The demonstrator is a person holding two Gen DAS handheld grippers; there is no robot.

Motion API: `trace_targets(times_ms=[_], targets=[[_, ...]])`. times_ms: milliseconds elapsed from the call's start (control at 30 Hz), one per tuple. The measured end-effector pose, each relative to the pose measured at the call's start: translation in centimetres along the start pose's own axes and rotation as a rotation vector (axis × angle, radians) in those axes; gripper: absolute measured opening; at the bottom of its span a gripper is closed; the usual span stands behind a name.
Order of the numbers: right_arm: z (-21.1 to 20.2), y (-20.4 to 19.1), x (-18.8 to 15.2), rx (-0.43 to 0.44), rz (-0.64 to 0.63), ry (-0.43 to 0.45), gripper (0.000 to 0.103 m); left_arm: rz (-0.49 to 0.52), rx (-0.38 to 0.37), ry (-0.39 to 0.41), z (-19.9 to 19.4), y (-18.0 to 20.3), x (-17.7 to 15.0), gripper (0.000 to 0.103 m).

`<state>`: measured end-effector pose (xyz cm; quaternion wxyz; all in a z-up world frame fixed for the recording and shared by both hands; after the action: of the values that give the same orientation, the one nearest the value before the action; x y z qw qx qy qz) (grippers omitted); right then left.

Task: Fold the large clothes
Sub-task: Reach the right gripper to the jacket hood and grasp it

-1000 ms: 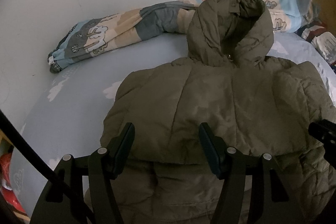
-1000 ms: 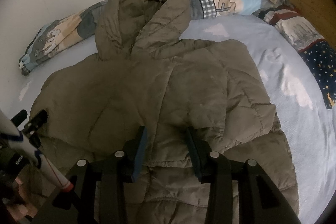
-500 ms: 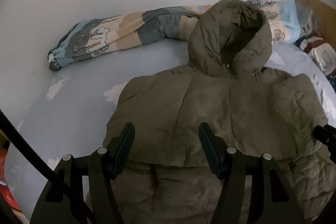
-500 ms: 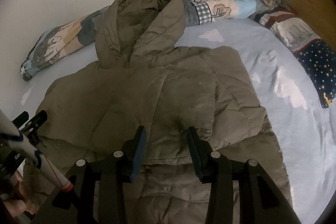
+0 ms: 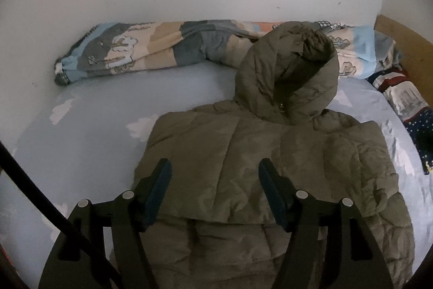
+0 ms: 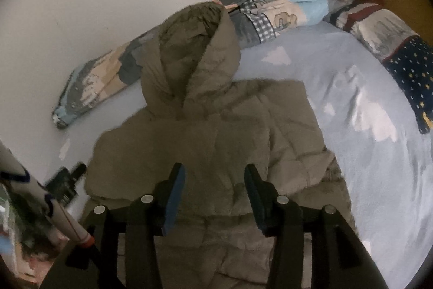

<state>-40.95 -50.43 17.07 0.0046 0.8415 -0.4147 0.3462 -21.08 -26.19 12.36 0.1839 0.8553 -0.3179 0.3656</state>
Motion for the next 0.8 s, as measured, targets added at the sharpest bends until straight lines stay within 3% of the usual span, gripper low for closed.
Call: trace_targets(times_ms=[233, 400, 600, 800], targets=[[0.6, -0.9, 11.4, -0.012, -0.024, 0.012, 0.057, 0.011, -0.022, -0.031, 1.4, 0.5, -0.1, 0.067], [5.6, -1.9, 19.4, -0.019, -0.017, 0.021, 0.057, 0.023, -0.035, -0.063, 2.7, 1.1, -0.5, 0.067], [13.8, -1.7, 24.9, -0.053, 0.021, 0.002, 0.057, 0.045, -0.014, -0.073, 3.7, 0.9, -0.7, 0.067], [20.5, -0.7, 27.7, -0.11, 0.044, 0.007, 0.057, -0.007, -0.024, -0.092, 4.5, -0.3, -0.7, 0.067]])
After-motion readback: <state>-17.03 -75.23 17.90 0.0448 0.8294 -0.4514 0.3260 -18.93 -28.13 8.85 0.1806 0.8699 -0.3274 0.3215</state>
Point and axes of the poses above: each gripper's, at about its wrist camera, not at the fingertips, and z roughly the way its jaws point, y to its right, x to its top, the point moved 2 cm from there along z, roughly the way its jaws point, and after that the axes turned 7 degrees about -x, right-handed, at the moved point
